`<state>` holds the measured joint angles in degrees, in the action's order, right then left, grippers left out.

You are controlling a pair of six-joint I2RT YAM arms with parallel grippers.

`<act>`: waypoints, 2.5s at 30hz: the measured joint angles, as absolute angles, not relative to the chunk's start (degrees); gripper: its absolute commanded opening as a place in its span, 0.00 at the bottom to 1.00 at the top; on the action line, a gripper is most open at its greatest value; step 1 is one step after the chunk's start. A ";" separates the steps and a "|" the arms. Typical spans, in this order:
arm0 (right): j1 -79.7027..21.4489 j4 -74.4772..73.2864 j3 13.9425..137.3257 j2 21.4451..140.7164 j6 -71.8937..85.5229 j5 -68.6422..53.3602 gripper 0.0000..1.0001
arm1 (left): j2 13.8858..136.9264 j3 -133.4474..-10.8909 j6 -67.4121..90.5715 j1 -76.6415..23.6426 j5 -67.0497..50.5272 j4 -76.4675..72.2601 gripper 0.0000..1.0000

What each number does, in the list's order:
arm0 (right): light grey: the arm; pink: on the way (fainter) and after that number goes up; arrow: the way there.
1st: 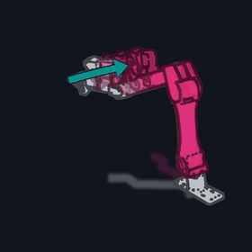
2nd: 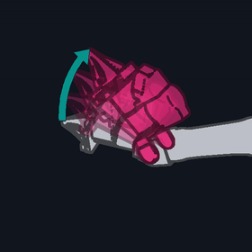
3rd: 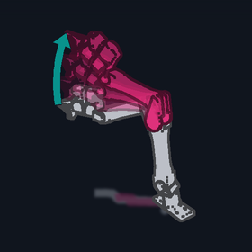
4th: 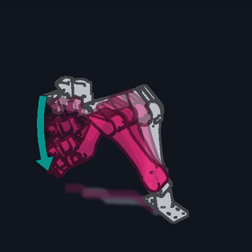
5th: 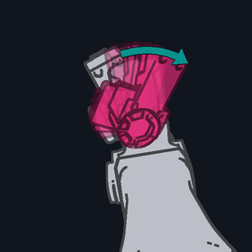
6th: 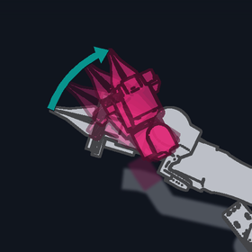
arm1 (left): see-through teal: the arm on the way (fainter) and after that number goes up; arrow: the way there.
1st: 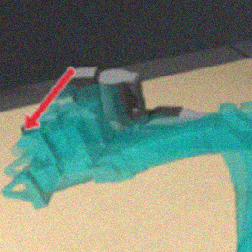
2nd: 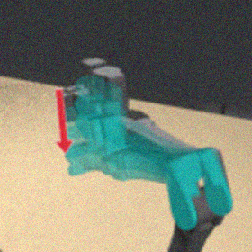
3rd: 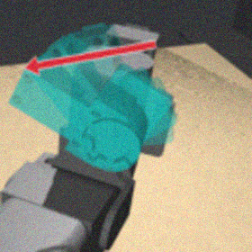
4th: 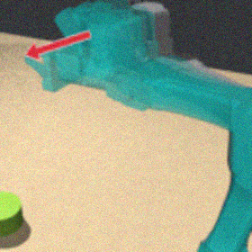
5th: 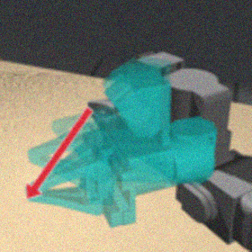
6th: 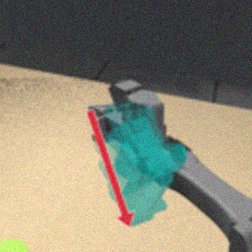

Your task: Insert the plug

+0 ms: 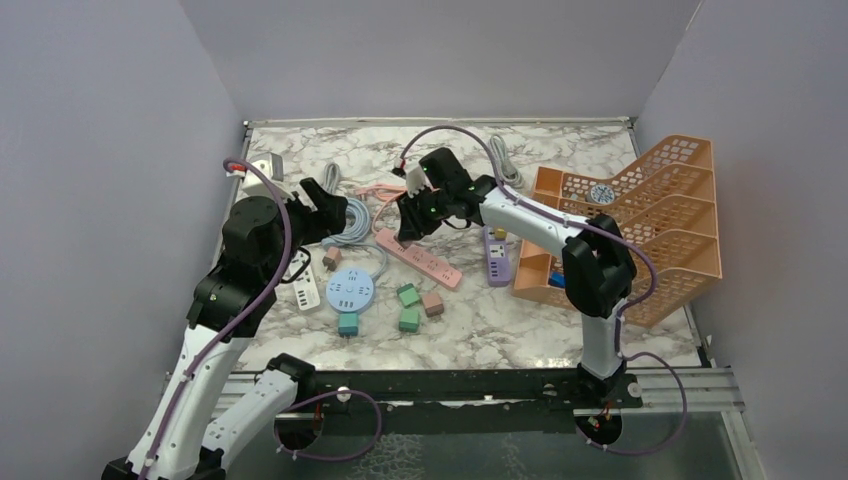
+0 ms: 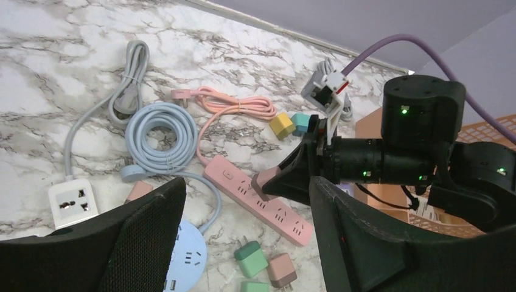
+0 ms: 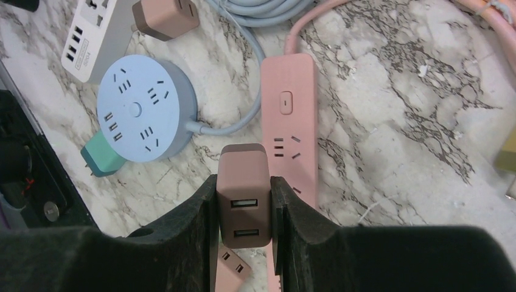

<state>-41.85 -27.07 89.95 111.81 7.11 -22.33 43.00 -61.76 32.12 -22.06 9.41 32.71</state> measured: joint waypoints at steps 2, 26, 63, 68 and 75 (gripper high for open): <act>-42.87 -27.51 91.15 113.21 6.09 -22.04 0.01 | 42.70 -62.08 31.90 -22.06 10.20 32.73 0.76; -44.53 -34.54 99.37 121.25 -0.78 -14.55 0.01 | 43.29 -62.15 31.70 -22.06 12.12 33.17 0.76; -48.95 -44.93 110.28 128.11 -2.63 -5.02 0.01 | 42.30 -63.42 29.63 -22.06 14.68 33.61 0.76; -49.93 -44.40 110.17 128.57 -1.58 -2.39 0.01 | 41.76 -64.79 30.09 -22.06 15.11 34.46 0.77; -50.04 -40.34 106.00 127.02 -0.14 -1.91 0.01 | 40.75 -70.50 30.15 -22.06 17.34 33.82 0.78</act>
